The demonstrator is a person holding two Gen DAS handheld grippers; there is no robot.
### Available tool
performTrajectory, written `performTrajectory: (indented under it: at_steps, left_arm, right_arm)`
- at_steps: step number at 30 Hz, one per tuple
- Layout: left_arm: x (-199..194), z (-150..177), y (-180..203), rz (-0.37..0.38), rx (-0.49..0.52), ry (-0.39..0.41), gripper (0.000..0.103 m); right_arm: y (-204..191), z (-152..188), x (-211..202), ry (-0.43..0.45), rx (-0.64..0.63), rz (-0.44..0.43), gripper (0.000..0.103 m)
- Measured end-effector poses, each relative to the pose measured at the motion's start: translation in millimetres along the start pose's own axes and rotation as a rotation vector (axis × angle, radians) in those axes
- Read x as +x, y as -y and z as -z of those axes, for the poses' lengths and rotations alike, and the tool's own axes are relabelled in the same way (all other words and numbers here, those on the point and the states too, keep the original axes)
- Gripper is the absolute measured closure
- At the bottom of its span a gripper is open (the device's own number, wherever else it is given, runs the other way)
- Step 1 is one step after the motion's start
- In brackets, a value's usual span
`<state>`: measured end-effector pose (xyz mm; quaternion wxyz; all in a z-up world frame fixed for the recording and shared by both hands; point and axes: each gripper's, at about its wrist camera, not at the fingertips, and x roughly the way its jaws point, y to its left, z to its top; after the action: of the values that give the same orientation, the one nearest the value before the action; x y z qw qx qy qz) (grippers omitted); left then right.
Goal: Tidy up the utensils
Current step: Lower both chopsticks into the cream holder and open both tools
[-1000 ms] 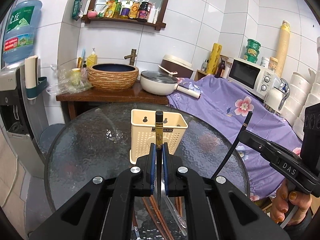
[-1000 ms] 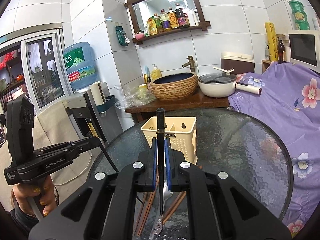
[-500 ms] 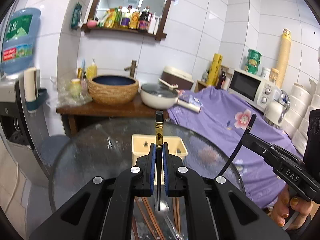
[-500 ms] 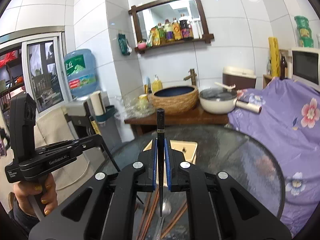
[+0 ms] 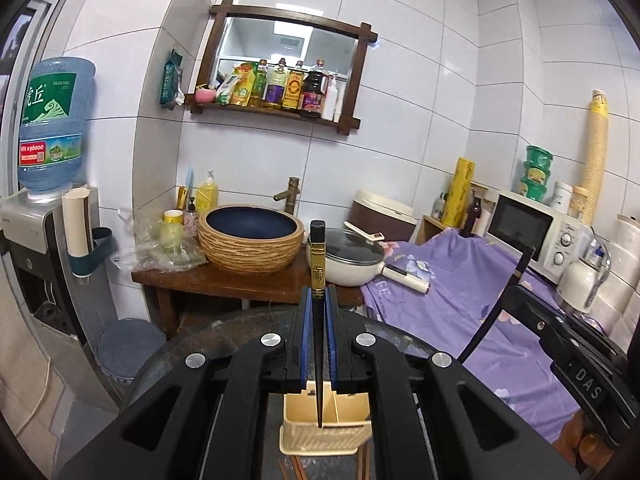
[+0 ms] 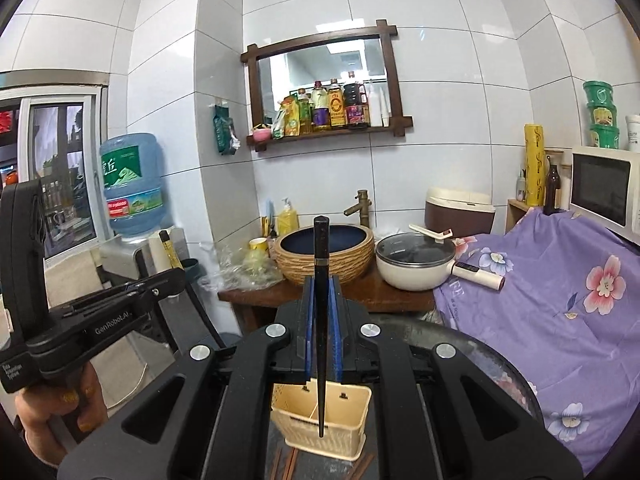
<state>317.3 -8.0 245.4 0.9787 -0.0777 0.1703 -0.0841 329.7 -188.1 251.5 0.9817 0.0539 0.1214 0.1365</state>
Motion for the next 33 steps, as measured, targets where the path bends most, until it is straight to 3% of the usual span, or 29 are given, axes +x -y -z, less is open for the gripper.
performTrajectory:
  at_steps: [6,13,22,33]
  left_arm:
    - [38,6,-2,-0.038,-0.013,0.001,0.097]
    - [79,38,-8,-0.037,-0.027,-0.077,0.097]
    - [112,72,-22,-0.045,-0.046,-0.168,0.097]
    - [129,92,-19,-0.046,-0.024,-0.218,0.097]
  right_arm:
    - [7,8,38,0.021,0.001,0.061,0.095]
    - [27,51,85,-0.074,0.044,0.087,0.095]
    - [39,84,106,-0.140,0.070,0.091,0.095]
    - [45,104,116,-0.184,0.089,0.092,0.095]
